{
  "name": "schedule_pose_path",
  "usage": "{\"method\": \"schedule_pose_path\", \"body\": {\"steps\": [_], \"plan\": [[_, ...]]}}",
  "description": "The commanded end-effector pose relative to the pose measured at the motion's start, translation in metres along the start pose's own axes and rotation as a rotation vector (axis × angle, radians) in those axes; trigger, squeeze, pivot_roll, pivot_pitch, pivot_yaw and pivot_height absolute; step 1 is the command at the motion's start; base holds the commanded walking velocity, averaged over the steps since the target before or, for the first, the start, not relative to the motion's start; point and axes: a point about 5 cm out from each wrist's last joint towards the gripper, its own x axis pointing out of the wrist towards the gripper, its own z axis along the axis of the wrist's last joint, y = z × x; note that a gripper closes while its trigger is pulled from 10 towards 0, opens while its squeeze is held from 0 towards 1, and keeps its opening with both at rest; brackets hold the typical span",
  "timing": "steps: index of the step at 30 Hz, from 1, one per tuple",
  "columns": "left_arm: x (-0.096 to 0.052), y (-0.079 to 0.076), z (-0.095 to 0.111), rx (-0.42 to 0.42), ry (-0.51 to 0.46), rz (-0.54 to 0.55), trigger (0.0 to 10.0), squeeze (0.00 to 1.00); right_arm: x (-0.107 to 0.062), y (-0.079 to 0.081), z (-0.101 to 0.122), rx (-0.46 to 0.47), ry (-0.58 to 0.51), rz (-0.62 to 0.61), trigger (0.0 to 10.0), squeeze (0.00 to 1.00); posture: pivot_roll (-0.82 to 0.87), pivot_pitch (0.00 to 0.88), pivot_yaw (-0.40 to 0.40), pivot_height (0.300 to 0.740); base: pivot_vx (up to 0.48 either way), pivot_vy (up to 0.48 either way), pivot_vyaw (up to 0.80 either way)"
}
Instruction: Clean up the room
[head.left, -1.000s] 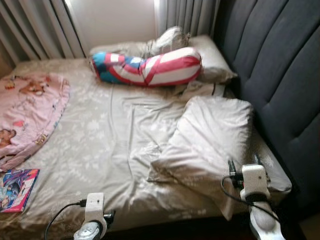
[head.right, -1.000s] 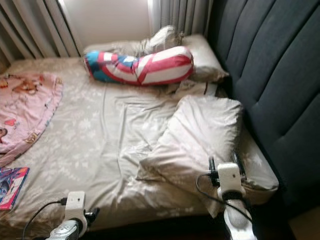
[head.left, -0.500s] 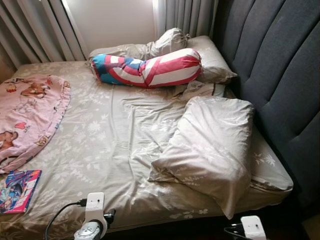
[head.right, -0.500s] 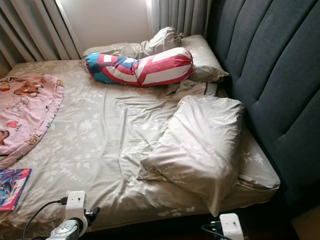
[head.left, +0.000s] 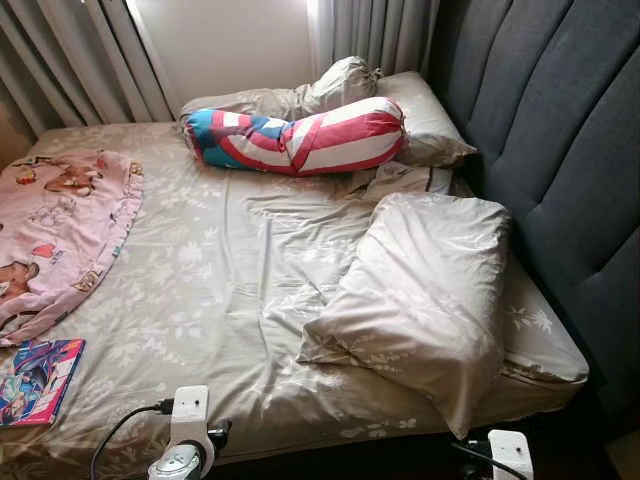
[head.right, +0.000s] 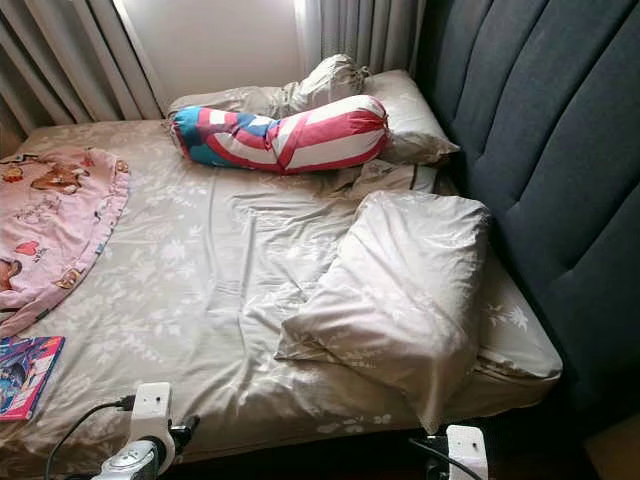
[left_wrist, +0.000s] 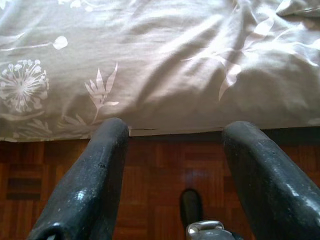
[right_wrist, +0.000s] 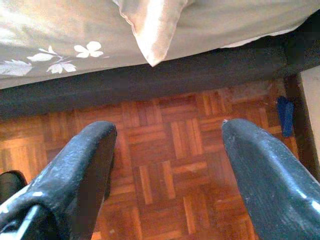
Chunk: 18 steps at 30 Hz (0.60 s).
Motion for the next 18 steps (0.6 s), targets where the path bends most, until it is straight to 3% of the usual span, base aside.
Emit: {"method": "schedule_pose_path", "body": {"steps": [1, 2, 6, 11, 12, 13, 14, 16, 18], "plan": [[-0.001, 0.002, 0.000, 0.013, -0.014, 0.006, 10.0, 0.00, -0.001, 0.002, -0.006, 0.020, 0.008, 0.005, 10.0, 0.00, 0.02, 0.000, 0.021, 0.740, 0.000, 0.000, 0.00], [-0.001, 0.002, 0.005, 0.016, -0.075, 0.001, 10.0, 0.00, -0.002, 0.002, -0.008, 0.023, 0.006, 0.010, 10.0, 0.00, 0.03, 0.000, 0.018, 0.740, 0.000, 0.000, 0.00], [-0.002, 0.001, 0.012, 0.026, -0.145, -0.010, 10.0, 0.00, -0.002, 0.002, -0.008, 0.021, 0.002, 0.015, 10.0, 0.00, 0.03, 0.000, 0.017, 0.740, 0.000, 0.000, 0.00], [-0.006, 0.000, 0.026, -0.008, -0.310, -0.030, 10.0, 0.00, -0.002, 0.002, -0.008, 0.021, -0.002, 0.017, 10.0, 0.00, 0.03, 0.000, 0.026, 0.740, 0.000, 0.000, 0.00], [-0.006, -0.001, 0.060, 0.050, -0.469, -0.012, 10.0, 0.00, -0.002, 0.002, -0.008, 0.022, -0.002, 0.017, 10.0, 0.00, 0.03, 0.000, 0.028, 0.740, 0.000, 0.000, 0.00], [-0.012, -0.004, 0.110, 0.104, -0.687, 0.001, 10.0, 0.00, -0.002, 0.002, -0.008, 0.022, -0.002, 0.017, 10.0, 0.00, 0.03, 0.000, 0.028, 0.740, 0.000, 0.000, 0.00], [-0.012, -0.004, 0.110, 0.104, -0.687, 0.001, 10.0, 0.00, -0.002, 0.002, -0.008, 0.022, -0.002, 0.017, 10.0, 0.00, 0.03, 0.000, 0.028, 0.740, 0.000, 0.000, 0.00], [-0.014, -0.009, 0.142, 0.176, -0.753, -0.003, 10.0, 0.00, -0.002, 0.001, -0.009, 0.022, -0.002, 0.018, 10.0, 0.00, 0.03, 0.000, 0.029, 0.740, 0.000, 0.000, 0.00], [-0.015, -0.012, 0.152, 0.195, -0.778, -0.011, 10.0, 0.00, -0.003, 0.001, -0.010, 0.023, -0.001, 0.018, 10.0, 0.00, 0.03, 0.000, 0.029, 0.740, 0.000, 0.000, 0.00]]}}
